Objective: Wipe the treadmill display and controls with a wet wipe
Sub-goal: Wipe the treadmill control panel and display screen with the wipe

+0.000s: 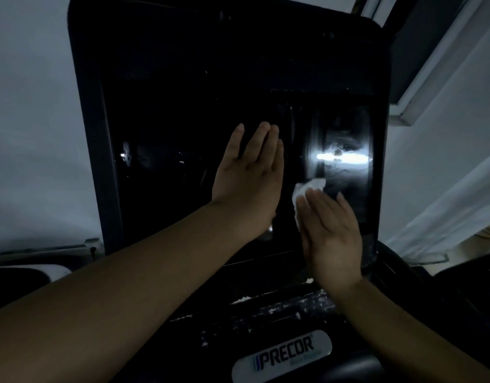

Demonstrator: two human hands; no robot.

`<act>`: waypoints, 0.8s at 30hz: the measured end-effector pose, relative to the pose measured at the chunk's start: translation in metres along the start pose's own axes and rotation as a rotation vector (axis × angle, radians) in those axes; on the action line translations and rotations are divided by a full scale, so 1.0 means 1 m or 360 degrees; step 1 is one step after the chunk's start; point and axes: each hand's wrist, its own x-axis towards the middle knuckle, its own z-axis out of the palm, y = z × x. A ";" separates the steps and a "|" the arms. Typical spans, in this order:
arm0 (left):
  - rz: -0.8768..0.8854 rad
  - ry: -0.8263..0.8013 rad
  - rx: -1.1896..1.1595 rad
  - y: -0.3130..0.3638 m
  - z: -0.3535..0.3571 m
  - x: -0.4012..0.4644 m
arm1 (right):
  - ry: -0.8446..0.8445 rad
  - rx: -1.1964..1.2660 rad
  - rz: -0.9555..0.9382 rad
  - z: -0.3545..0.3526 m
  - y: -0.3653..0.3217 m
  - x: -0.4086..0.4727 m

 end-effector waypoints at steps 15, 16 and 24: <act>0.0005 -0.0007 -0.0002 -0.001 0.000 -0.001 | -0.0083 -0.0007 0.0080 0.004 0.009 0.015; 0.0007 -0.0009 0.0008 0.000 -0.001 -0.002 | -0.0130 0.0013 0.0080 -0.001 0.004 -0.007; 0.0007 -0.0027 0.0046 0.001 -0.002 -0.001 | -0.0200 -0.0076 0.0095 -0.006 0.001 -0.018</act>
